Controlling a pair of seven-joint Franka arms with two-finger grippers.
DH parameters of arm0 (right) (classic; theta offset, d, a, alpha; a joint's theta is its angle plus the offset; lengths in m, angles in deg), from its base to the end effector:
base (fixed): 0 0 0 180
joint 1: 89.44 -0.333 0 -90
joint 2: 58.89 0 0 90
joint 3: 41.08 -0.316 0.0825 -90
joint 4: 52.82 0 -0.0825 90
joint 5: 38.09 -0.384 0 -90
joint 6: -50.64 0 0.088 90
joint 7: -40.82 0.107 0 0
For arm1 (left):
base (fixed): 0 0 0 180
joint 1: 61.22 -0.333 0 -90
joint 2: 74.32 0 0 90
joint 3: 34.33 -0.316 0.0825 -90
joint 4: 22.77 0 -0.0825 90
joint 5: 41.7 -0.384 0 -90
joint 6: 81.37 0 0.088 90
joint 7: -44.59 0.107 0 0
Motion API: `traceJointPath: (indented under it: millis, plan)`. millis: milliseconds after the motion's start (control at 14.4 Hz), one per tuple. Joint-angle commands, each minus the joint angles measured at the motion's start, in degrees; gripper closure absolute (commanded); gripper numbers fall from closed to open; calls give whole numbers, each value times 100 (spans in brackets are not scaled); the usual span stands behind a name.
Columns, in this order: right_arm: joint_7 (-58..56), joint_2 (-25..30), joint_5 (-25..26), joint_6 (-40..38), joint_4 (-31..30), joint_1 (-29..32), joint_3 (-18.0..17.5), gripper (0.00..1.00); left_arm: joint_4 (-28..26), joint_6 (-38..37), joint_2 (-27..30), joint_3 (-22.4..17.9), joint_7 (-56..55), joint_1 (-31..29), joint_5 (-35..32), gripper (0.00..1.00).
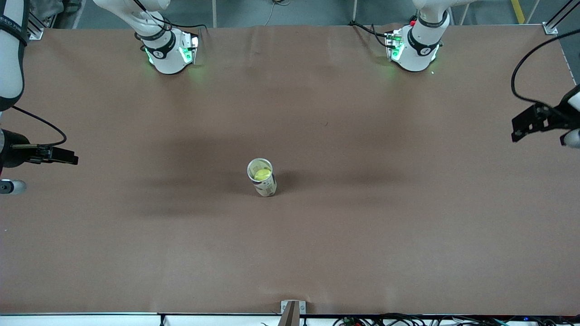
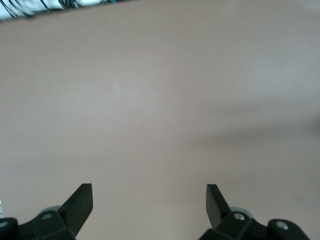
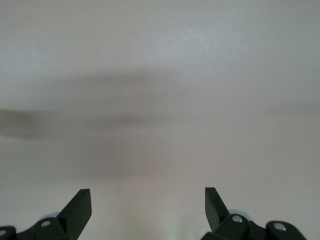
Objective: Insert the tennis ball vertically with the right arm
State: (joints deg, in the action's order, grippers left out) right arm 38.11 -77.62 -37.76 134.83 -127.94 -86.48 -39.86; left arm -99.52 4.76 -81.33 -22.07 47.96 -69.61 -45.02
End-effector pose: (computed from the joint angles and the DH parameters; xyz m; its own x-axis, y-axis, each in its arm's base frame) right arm 0.6355 -0.0450 0.5421 0.9854 -0.0252 -0.1681 -0.0248 -0.9997 0.0046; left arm 0.5844 -0.0236 0.6586 0.9920 -0.1194 0.0422 -0.1180 -0.9924 -0.0342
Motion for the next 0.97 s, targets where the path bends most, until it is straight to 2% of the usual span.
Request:
traceJointPath:
  millis: [0, 138, 208, 346, 554, 900]
  plan:
    - [-19, 19, 20, -86, 77, -51, -34, 0, -393, -246, 471, -758, 40, 564, 331, 0]
    - [-1, 27, 11, -113, 77, -77, -43, 0, -666, -246, 761, -1364, 40, 1057, 375, 0]
    - [7, 114, 11, -426, 77, -103, -43, 0, -780, -255, 884, -1463, 23, 1172, 384, 0]
    - [43, 115, 20, -763, 77, -130, -25, 0, -903, -255, 1034, -1455, -99, 1190, 384, 0]
    - [34, 238, -59, -614, 16, -472, 281, 0, -1149, -211, 1280, -1402, -372, 1190, 393, 0]
    - [25, 527, -86, -404, -195, -403, 300, 0, -1238, -123, 1290, -1140, -757, 1173, 472, 0]
